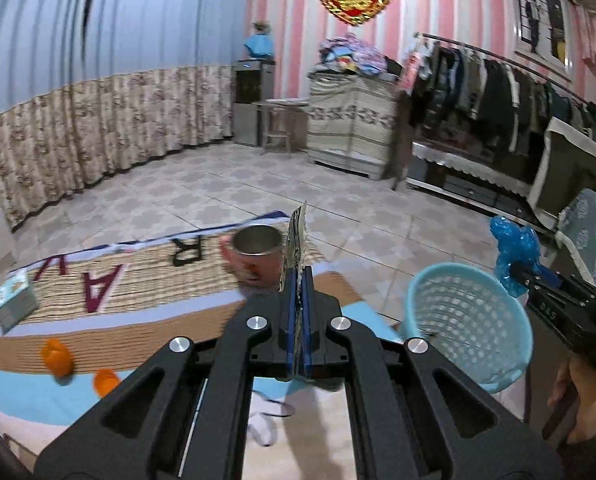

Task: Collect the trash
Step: 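Carry the snack bag and blue bag over the basket with both tools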

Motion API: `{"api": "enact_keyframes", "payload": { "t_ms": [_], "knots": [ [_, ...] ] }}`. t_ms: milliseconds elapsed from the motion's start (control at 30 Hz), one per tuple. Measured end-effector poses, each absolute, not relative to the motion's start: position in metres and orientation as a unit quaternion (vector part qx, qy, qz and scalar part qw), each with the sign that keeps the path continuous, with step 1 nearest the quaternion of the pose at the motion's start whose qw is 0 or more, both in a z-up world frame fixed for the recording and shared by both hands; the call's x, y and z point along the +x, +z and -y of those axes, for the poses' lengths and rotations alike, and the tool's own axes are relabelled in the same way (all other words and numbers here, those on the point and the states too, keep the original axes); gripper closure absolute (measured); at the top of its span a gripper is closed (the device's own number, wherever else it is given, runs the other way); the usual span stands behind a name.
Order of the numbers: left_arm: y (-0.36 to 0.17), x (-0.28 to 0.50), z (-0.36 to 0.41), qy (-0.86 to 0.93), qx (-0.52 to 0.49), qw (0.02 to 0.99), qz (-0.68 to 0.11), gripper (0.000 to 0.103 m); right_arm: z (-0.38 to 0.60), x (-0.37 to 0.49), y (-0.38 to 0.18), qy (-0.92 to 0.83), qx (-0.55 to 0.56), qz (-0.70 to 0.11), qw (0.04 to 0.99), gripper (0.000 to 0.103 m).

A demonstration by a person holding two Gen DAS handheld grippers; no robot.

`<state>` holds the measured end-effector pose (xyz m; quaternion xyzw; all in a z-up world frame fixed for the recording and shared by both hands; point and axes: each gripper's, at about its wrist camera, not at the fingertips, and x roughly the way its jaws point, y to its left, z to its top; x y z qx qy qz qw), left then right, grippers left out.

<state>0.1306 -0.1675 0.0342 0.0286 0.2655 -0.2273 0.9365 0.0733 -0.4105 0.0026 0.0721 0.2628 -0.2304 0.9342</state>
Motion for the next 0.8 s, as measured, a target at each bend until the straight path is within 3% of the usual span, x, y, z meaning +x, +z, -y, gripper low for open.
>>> {"api": "enact_keyframes", "payload": {
  "t_ms": [467,800],
  "knots": [
    [0.024,0.114,0.291,-0.345,0.024,0.898,-0.273,0.102,0.48,0.042,-0.017,-0.281,0.141,-0.258,0.913,0.074],
    [-0.006,0.107,0.333,-0.363,0.047,0.886,-0.284,0.102,0.484,0.049,-0.029,-0.283,0.14,-0.27,0.909,0.074]
  ]
}}
